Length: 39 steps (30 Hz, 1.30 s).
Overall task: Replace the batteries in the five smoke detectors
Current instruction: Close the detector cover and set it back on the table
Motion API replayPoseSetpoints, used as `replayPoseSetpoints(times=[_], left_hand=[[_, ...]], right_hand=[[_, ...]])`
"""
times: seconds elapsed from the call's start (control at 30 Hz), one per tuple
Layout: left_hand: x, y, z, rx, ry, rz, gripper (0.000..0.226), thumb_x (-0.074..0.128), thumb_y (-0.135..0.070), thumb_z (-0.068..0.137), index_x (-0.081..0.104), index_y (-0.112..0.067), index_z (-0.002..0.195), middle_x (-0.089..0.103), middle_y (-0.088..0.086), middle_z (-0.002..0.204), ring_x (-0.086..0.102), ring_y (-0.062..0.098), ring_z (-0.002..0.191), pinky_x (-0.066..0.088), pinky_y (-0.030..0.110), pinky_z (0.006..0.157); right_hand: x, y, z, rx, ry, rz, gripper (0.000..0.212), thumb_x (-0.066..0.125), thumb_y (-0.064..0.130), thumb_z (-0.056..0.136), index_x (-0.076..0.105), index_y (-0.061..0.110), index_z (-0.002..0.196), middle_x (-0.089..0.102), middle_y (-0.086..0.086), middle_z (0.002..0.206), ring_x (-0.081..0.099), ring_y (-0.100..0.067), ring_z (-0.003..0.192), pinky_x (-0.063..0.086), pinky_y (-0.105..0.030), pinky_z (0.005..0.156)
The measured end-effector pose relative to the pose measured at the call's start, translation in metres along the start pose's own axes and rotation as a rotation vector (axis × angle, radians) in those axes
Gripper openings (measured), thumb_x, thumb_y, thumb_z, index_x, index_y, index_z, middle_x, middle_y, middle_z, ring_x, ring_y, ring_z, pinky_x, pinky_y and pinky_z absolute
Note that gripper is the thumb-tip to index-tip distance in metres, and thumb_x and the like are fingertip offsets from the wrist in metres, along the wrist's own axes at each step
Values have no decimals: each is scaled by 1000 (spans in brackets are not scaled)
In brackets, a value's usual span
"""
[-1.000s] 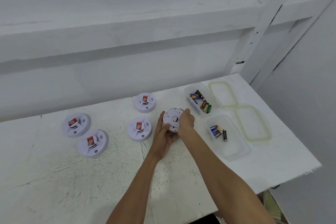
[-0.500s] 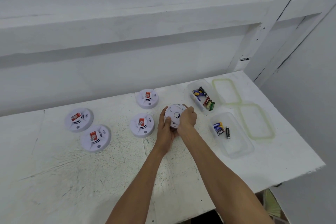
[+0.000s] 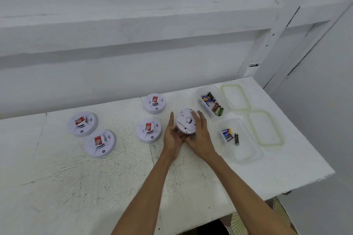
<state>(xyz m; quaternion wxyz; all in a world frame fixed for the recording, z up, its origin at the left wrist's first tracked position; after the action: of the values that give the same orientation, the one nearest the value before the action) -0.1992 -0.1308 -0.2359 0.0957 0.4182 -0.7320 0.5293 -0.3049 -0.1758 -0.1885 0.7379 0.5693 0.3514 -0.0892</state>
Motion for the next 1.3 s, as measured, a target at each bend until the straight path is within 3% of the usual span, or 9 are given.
replayPoseSetpoints(times=[0.2,0.33,0.43,0.53,0.7,0.83,0.97,1.1,1.3], left_hand=[[7,-2,-3,74,100,228,40,43,-2,104,66,-9,136,71,16,131,64,36,126,55,43,101],[11,-7,-7,172,157,342,44,57,-16,104,55,-16,149,67,8,139,64,29,130,52,46,109],[3,-5,-3,158,93,357,54,59,-10,105,45,-24,156,67,5,140,63,25,132,49,49,113],[6,-8,-3,219,104,445,38,57,-7,105,62,-16,142,71,4,135,66,25,127,53,44,109],[8,-13,-8,276,50,453,36,67,-12,100,67,-18,135,74,-8,129,67,11,122,55,23,99],[5,-10,-6,272,30,393,43,72,-13,96,61,-17,138,69,-4,135,64,12,127,56,23,95],[11,-10,-7,226,96,432,54,73,-26,97,52,-25,147,63,-11,142,64,4,126,57,25,99],[8,-4,-3,155,140,312,62,75,-28,95,50,-20,151,66,6,142,64,27,130,53,47,107],[-1,-2,1,134,37,212,43,67,-13,100,53,-19,141,70,13,134,67,26,125,57,38,99]], right_hand=[[-6,-7,5,93,68,-62,79,63,37,81,29,22,150,42,2,148,43,-22,136,46,-34,105],[-16,9,7,111,-12,91,71,65,50,89,35,24,148,50,15,139,48,-5,130,40,-14,100],[-13,11,11,179,-22,68,84,59,61,89,25,23,156,41,4,155,44,-15,140,44,-35,111],[-13,17,14,175,-4,-22,74,53,51,97,25,16,156,49,-5,150,53,-24,131,49,-36,103],[-36,15,18,265,-130,11,46,49,31,100,44,8,139,68,-13,107,62,-21,81,47,-24,60],[-45,2,13,372,-225,218,32,49,32,99,55,11,122,64,-5,94,64,-22,83,56,-40,72],[-32,-24,9,543,-279,505,29,57,49,96,57,24,111,65,1,104,65,-15,96,59,-39,85],[-22,-37,7,588,-314,583,30,62,51,93,62,22,99,70,1,102,69,-16,95,59,-40,85],[-31,-45,12,612,-308,526,34,69,48,87,72,14,90,75,0,86,70,-17,79,56,-36,71]])
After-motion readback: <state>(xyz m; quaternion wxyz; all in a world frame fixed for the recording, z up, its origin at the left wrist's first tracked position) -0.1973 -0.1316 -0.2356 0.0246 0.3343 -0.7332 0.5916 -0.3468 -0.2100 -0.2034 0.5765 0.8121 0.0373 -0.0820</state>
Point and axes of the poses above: each hand's wrist, its own z-axis towards the middle knuckle, its own x-axis out of the palm, y = z × x, the point moved 9 cm from there along z, towards the middle knuckle
